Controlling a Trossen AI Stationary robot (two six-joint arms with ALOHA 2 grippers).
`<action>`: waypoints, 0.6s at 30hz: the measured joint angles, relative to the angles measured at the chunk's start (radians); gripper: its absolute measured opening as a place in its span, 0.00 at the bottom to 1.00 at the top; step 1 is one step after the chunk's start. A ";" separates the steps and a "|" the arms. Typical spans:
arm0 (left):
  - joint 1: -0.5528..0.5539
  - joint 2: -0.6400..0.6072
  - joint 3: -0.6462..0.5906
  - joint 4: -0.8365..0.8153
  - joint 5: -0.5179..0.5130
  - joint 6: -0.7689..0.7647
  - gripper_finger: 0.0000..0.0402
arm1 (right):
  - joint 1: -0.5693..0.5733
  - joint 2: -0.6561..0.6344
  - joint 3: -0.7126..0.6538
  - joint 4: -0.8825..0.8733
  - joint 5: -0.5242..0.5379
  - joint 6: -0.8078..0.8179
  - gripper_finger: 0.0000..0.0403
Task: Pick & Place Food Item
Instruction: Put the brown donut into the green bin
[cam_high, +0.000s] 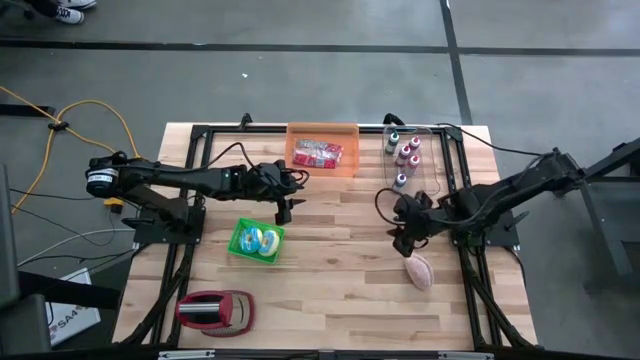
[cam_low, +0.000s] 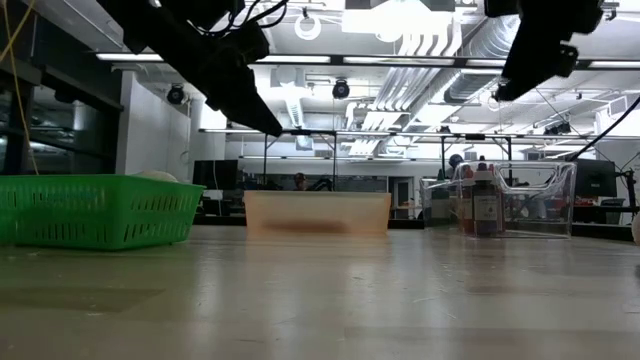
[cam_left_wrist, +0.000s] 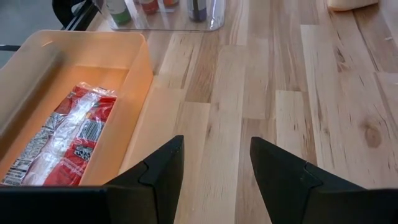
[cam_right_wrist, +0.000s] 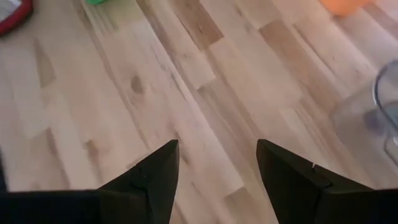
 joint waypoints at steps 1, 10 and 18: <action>0.000 0.000 0.000 0.000 0.000 0.000 0.45 | 0.000 0.000 0.016 -0.022 -0.008 0.025 0.51; 0.000 0.000 0.000 0.000 0.000 0.000 0.45 | 0.022 0.010 0.081 -0.156 -0.190 0.239 0.50; 0.000 0.000 0.000 0.001 0.000 0.000 0.45 | 0.116 0.062 0.081 -0.415 -0.265 0.564 0.42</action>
